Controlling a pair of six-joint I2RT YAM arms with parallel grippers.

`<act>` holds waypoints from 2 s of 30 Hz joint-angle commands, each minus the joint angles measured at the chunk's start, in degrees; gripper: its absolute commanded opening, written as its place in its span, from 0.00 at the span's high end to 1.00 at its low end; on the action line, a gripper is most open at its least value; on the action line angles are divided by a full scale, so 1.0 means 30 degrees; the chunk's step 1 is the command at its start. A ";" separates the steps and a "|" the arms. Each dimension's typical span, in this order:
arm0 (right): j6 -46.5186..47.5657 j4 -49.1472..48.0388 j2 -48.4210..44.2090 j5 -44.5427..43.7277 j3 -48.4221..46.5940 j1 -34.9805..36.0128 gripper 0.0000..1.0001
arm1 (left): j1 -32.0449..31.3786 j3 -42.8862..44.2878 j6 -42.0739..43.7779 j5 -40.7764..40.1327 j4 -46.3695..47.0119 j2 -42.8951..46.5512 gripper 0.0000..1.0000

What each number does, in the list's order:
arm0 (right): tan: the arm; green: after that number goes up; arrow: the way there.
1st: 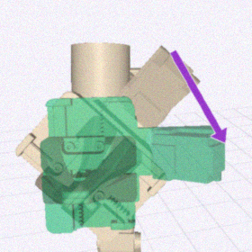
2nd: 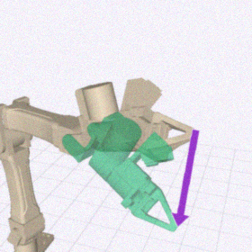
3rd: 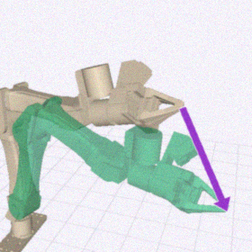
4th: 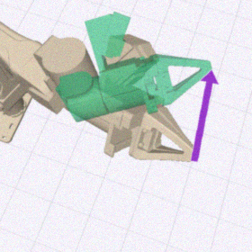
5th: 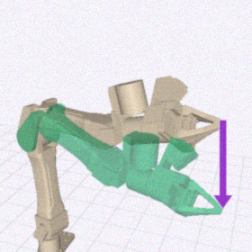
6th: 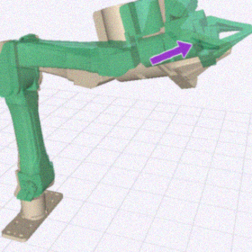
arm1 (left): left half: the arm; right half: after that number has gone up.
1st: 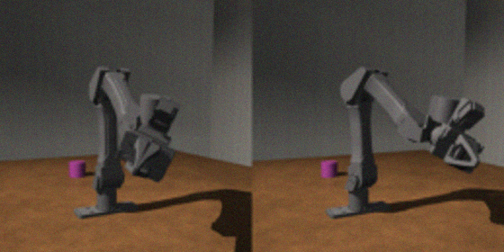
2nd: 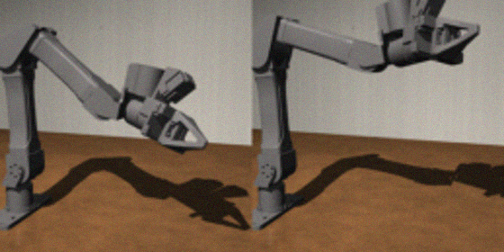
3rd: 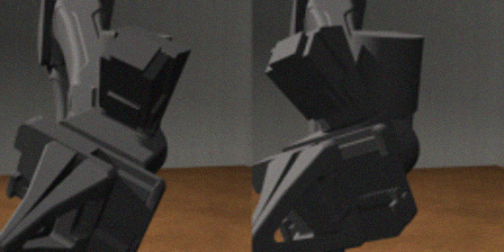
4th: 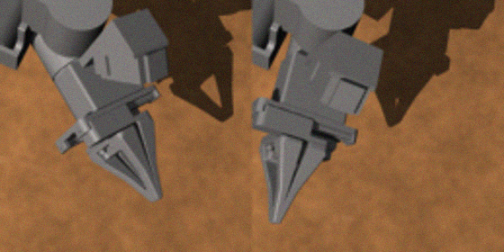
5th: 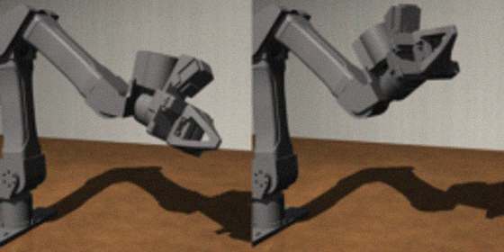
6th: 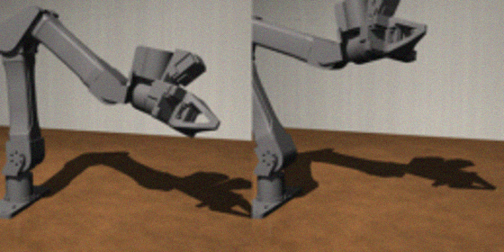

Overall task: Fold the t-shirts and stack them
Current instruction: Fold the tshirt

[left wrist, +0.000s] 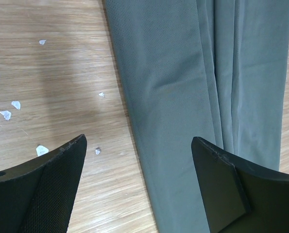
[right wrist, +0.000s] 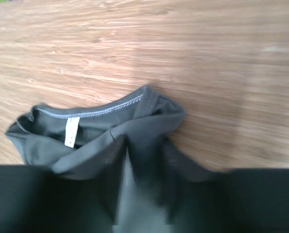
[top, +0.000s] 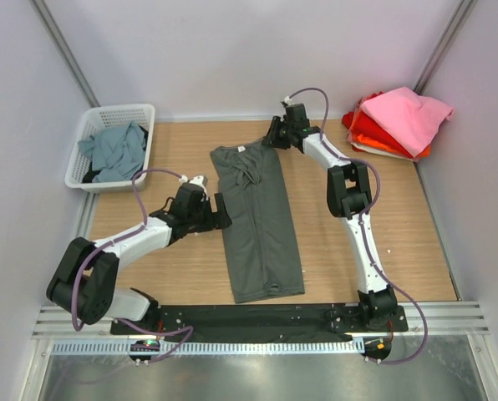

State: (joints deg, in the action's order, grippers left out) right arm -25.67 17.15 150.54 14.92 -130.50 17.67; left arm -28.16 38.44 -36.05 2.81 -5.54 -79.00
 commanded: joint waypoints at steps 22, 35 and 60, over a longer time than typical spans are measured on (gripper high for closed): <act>-0.1141 -0.1378 0.0679 -0.3746 -0.0474 -0.1349 0.87 | -0.0105 0.0548 -0.0199 -0.0174 0.1378 -0.0121 0.12; 0.0969 -0.1323 -0.6283 -0.4879 0.4642 -0.1203 0.10 | -0.0105 -0.0330 -0.0462 -0.0613 0.1583 0.1167 0.12; -0.9753 0.4625 -3.5114 -0.7026 3.4708 0.6531 0.18 | -1.0591 -0.2089 -1.0304 -0.6677 -0.4978 0.2927 0.19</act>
State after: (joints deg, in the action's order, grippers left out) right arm -50.22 29.32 50.48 -5.04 -26.22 36.40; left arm -57.93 32.56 -60.77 -11.97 -17.98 -69.54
